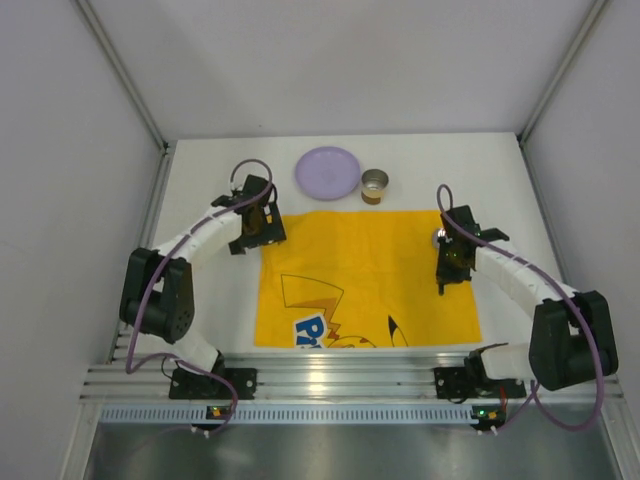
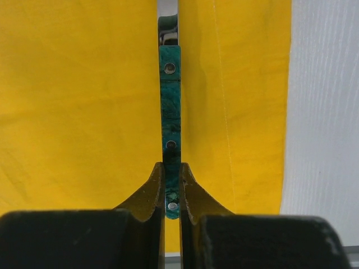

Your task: Set the dinner table for one person

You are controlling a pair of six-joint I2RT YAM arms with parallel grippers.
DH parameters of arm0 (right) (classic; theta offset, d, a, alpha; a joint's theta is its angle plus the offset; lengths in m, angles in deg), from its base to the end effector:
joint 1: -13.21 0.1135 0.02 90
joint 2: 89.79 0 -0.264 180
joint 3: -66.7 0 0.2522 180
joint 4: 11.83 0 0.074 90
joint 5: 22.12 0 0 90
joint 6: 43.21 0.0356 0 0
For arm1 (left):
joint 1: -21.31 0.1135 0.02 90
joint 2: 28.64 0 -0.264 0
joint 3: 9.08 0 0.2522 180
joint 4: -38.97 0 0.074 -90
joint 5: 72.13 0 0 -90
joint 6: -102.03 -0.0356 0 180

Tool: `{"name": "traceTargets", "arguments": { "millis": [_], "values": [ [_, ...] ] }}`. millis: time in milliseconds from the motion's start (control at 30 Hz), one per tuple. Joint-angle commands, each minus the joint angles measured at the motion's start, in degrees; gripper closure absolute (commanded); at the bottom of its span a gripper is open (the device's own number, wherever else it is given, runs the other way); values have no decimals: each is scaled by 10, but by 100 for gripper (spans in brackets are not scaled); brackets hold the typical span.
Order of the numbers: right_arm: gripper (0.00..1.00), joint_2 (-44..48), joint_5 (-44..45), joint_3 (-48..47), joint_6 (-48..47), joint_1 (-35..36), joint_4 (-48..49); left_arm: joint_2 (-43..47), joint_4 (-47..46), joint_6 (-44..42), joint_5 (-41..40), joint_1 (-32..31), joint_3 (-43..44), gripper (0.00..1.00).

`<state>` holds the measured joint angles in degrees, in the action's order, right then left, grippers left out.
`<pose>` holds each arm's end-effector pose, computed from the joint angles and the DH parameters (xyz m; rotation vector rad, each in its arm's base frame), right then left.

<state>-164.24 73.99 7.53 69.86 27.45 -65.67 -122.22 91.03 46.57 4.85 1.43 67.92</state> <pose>0.2253 0.0533 0.1992 0.2398 2.7524 0.0231 0.3016 -0.1005 0.2038 -0.4033 2.6783 0.0413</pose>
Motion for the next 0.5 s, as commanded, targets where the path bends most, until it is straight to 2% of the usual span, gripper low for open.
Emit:
{"name": "traceTargets", "arguments": {
  "millis": [0,133,300,467],
  "values": [
    [100,-20,-14,-6,8,7,-13,14,13,-10,-24,26,76,2],
    [100,-53,-51,-25,-4,18,-37,-19,11,-26,-13,63,141,2],
    [100,-69,-31,-49,-6,24,-84,-73,-3,-35,7,107,188,3],
    [100,-84,-11,-63,-7,25,-130,-134,-18,-45,15,114,226,4]
  ]
}}
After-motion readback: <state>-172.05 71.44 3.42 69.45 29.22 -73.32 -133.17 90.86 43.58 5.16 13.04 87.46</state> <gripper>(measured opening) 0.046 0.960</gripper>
